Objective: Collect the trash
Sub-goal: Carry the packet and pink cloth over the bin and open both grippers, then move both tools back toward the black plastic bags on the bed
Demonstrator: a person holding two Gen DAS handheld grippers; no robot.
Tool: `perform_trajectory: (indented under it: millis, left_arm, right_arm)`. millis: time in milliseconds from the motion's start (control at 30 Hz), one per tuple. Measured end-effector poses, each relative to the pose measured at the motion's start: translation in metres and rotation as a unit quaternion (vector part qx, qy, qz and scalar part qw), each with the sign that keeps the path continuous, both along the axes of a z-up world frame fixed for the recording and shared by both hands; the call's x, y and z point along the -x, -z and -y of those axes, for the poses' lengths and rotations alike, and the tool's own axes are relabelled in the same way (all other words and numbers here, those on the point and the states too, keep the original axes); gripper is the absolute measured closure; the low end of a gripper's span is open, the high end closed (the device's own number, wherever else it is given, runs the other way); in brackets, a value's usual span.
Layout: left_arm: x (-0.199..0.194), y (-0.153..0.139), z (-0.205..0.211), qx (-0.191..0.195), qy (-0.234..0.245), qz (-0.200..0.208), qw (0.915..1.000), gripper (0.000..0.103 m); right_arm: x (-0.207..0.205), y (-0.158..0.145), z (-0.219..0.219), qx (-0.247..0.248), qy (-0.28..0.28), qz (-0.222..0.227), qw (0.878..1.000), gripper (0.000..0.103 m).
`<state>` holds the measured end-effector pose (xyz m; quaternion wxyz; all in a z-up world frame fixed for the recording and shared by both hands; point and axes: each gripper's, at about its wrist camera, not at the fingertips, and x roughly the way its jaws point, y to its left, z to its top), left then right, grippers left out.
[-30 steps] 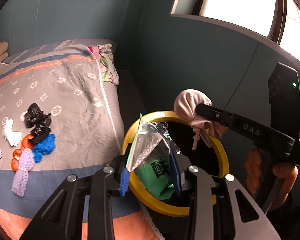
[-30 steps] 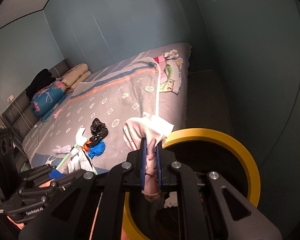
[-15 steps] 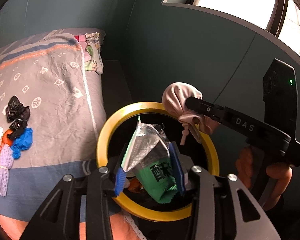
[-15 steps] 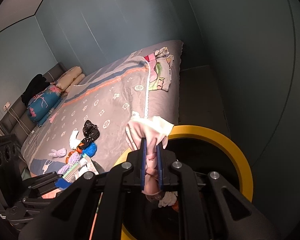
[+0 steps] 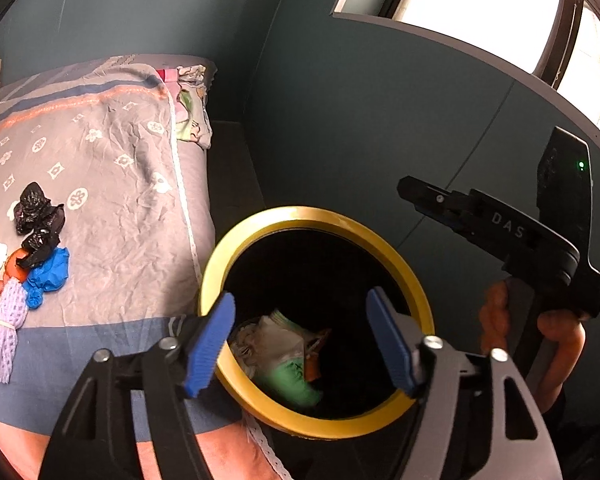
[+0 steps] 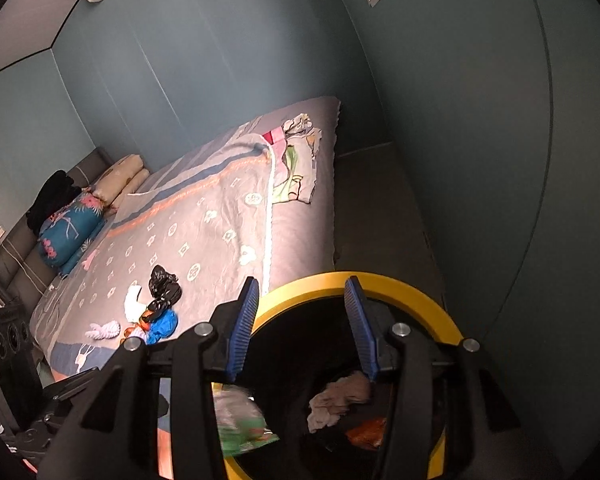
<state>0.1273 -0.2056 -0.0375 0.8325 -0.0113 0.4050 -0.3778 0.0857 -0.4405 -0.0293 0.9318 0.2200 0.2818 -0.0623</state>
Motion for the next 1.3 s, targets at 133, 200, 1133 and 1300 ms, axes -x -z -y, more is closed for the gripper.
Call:
perform_trajectory:
  millis: [133, 200, 1133, 1300]
  left_arm:
    - [0.001, -0.006, -0.008, 0.009, -0.007, 0.007, 0.9999, 0.021]
    - [0.0, -0.009, -0.015, 0.01, -0.019, 0.017, 0.9996, 0.015]
    - [-0.039, -0.008, -0.188, -0.012, -0.208, 0.056, 0.9765, 0.009]
    - [-0.048, 0.005, -0.215, -0.014, -0.231, 0.043, 0.9719, 0.009]
  right_arm:
    - [-0.001, -0.004, 0.0, 0.006, 0.001, 0.005, 1.0, 0.059]
    - [-0.001, -0.006, -0.001, 0.007, 0.0, 0.009, 1.0, 0.059]
    - [-0.08, -0.05, -0.146, 0.025, -0.154, 0.026, 0.987, 0.059]
    - [-0.103, -0.047, -0.168, 0.027, -0.171, 0.012, 0.985, 0.059]
